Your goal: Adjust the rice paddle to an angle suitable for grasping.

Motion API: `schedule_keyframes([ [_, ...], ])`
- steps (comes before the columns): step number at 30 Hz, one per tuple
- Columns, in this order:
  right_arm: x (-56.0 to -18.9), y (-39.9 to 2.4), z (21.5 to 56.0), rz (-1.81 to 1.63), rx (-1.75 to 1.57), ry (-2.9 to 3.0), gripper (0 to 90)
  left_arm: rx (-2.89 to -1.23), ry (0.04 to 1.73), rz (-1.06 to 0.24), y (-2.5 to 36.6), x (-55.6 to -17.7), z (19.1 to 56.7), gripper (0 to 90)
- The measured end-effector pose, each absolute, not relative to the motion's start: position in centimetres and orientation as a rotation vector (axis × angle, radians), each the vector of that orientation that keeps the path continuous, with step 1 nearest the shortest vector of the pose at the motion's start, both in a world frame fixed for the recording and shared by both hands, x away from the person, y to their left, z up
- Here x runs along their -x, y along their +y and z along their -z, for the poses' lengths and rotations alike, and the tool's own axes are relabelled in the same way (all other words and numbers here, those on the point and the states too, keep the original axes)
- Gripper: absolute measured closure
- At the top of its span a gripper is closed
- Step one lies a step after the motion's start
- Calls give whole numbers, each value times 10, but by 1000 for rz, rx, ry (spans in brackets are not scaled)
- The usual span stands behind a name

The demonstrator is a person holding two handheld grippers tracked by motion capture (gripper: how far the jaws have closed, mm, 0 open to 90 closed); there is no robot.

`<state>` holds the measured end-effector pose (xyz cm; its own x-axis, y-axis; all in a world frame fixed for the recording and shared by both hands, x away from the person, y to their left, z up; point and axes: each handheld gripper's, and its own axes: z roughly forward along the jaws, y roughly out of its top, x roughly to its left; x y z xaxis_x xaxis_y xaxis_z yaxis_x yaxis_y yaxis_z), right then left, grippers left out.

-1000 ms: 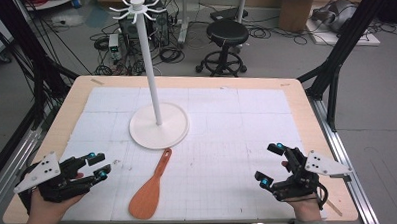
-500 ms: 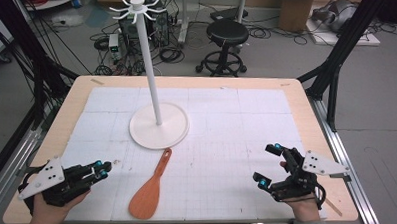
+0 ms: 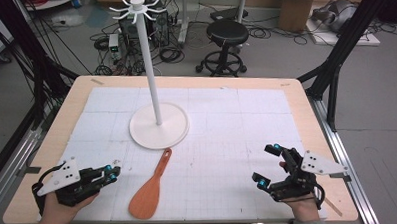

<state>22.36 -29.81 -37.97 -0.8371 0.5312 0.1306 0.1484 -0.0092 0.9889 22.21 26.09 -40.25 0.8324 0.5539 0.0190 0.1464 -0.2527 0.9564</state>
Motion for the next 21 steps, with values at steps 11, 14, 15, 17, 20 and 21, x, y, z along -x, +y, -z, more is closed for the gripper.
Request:
schedule_keyframes([
  [11,-225,-296,383,-1906,-713,2000,21,-1868,548,-376,248,-227,417,895],
  [14,-225,-296,383,-1903,-716,2003,21,-1857,558,-350,245,-229,418,895],
  [15,-225,-296,383,-1903,-716,2003,21,-1854,561,-346,244,-230,419,895],
  [17,-225,-296,384,-1902,-719,2004,21,-1856,565,-331,243,-231,420,895],
  [20,-225,-296,384,-1900,-721,2007,21,-1869,556,-320,239,-231,422,895],
  [21,-226,-296,385,-1900,-721,2008,21,-1873,552,-316,238,-230,422,895],
])
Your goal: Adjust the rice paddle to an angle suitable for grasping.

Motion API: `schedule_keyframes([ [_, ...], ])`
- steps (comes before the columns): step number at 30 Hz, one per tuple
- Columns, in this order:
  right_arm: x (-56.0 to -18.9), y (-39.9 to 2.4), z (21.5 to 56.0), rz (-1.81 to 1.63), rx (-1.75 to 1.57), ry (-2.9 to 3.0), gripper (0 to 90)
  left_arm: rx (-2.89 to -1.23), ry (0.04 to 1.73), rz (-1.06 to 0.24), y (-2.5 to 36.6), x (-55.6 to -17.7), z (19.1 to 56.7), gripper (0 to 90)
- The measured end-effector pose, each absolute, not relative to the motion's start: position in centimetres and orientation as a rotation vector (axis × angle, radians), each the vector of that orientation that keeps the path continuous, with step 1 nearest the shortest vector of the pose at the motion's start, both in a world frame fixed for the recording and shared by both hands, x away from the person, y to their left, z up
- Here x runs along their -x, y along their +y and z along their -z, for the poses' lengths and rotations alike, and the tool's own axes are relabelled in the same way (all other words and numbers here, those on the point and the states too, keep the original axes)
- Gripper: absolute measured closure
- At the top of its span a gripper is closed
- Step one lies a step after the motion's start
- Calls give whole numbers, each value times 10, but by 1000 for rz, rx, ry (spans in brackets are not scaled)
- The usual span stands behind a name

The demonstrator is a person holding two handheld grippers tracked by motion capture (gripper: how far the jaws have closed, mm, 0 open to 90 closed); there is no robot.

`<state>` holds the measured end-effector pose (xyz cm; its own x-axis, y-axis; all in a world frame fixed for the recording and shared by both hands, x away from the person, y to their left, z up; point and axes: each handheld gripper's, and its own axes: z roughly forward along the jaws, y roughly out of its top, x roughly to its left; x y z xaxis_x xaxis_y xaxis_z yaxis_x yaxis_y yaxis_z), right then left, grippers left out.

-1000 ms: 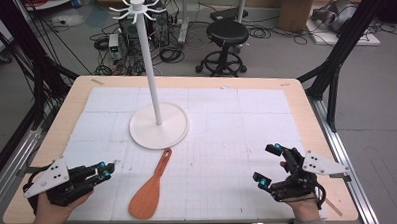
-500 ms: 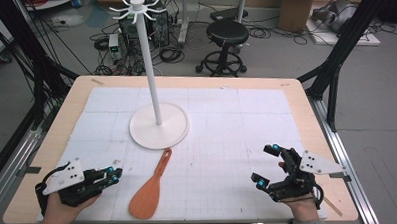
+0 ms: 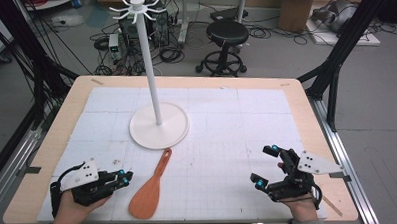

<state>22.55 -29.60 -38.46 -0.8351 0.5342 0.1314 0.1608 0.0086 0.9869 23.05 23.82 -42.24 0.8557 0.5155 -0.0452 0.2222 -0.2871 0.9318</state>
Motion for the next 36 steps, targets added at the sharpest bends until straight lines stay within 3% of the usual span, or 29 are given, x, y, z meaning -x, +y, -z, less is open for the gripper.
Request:
schedule_keyframes([
  [36,-222,-299,388,-1892,-748,2015,21,-2045,465,-173,176,-236,439,892],
])
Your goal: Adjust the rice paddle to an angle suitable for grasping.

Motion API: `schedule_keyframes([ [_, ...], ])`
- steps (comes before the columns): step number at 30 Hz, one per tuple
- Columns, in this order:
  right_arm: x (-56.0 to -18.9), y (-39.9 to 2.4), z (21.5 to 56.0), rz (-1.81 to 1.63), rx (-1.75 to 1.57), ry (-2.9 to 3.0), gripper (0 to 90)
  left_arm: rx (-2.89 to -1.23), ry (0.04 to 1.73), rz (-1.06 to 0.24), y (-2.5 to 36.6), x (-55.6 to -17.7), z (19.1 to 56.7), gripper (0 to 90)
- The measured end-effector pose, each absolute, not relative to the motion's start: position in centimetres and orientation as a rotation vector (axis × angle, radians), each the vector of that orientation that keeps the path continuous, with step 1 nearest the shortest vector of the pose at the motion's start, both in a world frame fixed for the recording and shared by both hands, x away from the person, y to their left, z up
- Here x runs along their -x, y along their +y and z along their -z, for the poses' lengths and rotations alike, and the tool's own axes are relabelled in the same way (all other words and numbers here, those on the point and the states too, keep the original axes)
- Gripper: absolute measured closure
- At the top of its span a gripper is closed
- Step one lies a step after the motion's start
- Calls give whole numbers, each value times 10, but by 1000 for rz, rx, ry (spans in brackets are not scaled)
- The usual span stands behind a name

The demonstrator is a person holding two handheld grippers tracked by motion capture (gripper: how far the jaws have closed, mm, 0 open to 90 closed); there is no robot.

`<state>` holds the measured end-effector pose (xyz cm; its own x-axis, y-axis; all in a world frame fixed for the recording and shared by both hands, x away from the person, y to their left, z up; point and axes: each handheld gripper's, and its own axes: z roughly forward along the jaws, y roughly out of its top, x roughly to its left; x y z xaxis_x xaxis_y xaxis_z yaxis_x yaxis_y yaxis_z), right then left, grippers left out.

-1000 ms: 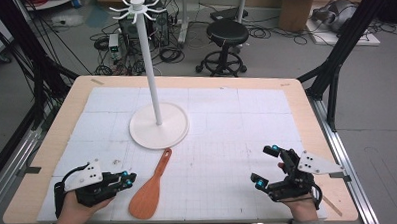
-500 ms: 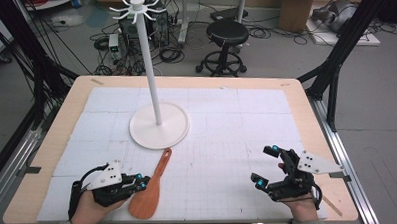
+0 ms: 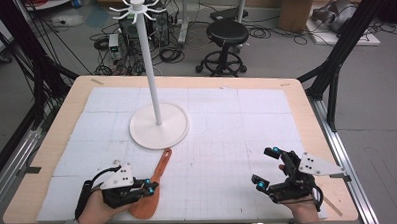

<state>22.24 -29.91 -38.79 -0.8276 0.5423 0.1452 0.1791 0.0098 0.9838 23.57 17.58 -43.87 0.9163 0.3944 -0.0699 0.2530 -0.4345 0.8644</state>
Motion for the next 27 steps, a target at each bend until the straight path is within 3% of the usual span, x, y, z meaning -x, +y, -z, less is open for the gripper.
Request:
schedule_keyframes([
  [27,-213,-307,390,-1871,-782,2013,21,-2132,412,-97,155,-238,449,896],
])
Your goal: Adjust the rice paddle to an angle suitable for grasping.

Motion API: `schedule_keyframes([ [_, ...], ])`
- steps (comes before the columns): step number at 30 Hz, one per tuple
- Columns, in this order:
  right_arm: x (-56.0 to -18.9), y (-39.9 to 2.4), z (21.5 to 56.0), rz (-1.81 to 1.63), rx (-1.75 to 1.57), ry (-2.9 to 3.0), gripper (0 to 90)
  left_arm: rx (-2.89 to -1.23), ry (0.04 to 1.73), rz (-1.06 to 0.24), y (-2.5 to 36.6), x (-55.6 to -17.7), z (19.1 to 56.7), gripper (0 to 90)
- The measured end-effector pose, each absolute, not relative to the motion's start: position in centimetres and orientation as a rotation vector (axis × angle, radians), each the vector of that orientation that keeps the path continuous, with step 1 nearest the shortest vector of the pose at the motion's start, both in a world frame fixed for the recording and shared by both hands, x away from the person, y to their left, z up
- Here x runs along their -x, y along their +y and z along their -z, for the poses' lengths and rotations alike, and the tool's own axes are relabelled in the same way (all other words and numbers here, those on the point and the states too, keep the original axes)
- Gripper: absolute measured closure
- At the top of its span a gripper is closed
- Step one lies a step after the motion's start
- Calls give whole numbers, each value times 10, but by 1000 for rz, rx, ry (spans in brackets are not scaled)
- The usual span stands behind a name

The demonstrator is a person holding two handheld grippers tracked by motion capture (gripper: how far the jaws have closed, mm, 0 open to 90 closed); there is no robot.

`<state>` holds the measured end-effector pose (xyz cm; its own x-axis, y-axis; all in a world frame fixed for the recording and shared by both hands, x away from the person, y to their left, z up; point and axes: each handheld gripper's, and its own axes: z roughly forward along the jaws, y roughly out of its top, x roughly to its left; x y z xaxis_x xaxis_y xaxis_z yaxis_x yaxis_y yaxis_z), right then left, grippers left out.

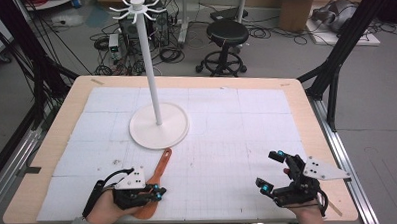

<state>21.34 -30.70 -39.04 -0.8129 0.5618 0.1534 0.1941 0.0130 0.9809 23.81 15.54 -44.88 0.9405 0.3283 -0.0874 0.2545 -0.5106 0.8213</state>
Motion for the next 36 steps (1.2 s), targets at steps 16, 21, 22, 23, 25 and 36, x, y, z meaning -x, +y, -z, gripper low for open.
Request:
schedule_keyframes([
  [16,-215,-307,392,-1864,-787,2021,21,-2196,407,-126,156,-235,449,896],
  [21,-216,-306,392,-1864,-789,2025,21,-2199,410,-131,163,-233,448,897],
  [22,-216,-305,392,-1868,-795,2026,21,-2198,417,-133,165,-232,448,896],
  [23,-217,-305,393,-1866,-784,2028,21,-2203,411,-138,166,-233,448,896],
  [25,-219,-303,393,-1868,-784,2031,21,-2205,420,-148,170,-232,448,896],
  [36,-225,-296,393,-1876,-767,2052,21,-2202,467,-161,184,-230,447,896],
])
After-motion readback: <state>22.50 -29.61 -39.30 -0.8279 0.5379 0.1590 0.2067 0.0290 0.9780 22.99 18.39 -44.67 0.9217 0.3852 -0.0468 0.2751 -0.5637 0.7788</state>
